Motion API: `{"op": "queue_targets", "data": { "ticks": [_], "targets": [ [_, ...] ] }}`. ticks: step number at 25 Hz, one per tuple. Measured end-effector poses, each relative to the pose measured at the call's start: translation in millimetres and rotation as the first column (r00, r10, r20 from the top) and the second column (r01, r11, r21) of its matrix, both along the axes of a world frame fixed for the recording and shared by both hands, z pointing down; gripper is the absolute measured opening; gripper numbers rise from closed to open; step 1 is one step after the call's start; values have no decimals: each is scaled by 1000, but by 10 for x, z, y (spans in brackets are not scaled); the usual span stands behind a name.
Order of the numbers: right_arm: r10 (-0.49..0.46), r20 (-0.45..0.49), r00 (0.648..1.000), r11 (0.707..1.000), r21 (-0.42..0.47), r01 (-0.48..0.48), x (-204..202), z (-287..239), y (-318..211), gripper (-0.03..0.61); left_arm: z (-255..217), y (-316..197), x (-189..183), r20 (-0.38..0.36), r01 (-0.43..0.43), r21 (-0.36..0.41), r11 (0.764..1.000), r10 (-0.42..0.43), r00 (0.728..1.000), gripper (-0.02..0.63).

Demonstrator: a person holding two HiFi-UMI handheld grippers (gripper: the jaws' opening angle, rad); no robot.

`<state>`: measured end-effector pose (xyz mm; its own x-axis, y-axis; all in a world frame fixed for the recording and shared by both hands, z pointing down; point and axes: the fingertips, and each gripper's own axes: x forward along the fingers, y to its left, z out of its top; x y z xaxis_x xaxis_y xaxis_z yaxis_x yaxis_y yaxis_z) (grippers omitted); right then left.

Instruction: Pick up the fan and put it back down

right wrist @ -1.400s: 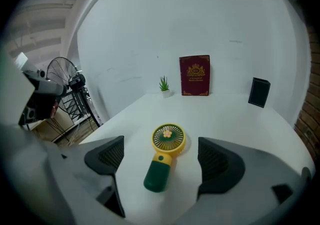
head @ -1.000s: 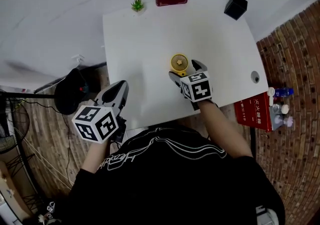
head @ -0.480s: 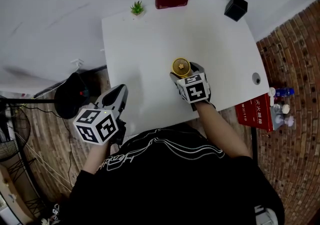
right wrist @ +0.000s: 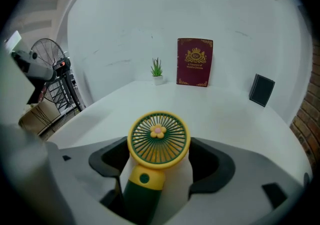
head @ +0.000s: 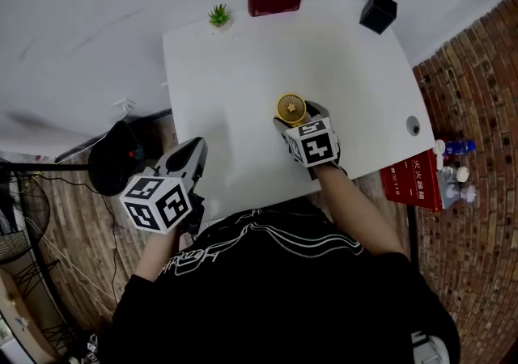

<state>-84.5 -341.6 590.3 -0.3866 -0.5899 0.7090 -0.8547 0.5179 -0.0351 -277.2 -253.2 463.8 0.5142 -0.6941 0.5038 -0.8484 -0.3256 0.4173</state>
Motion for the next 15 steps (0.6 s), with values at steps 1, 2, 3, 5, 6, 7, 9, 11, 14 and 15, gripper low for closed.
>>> {"op": "queue_targets", "data": {
  "ticks": [1,2,3,5,6,7,9,11,14,15],
  "targets": [
    [1,3,1000,1000,7,-1,4,-21,1,373,-3,0,13,-1,-2,2,1000,2,1000,32],
    [3,8,1000,1000,13,-3,10,-44,0,373,-6,1,27,-1,-5,4,1000,5,1000,34],
    [5,16,1000,1000,18,-5,15,-69,1,373,-8,4,39,-2,-7,6,1000,7,1000,32],
    [9,37,999,1000,26,-10,28,-130,10,373,-13,11,59,-1,-10,9,1000,10,1000,34],
    [12,48,999,999,30,-13,38,-166,18,373,-17,14,70,-2,-11,11,1000,11,1000,34],
    [14,58,998,999,35,-16,52,-206,26,373,-23,14,80,-2,-12,13,1000,12,1000,34],
    [21,76,997,998,50,-25,84,-294,43,373,-43,14,99,-4,-12,18,1000,12,1000,34],
    [26,95,995,997,70,-33,119,-395,75,373,-74,25,123,-6,-10,26,1000,10,1000,34],
    [27,123,992,993,107,-41,185,-582,139,373,-129,60,171,-11,-5,42,999,5,1000,34],
    [27,134,991,992,120,-43,209,-653,162,373,-146,75,184,-12,-1,47,999,2,1000,32]
  ]
}}
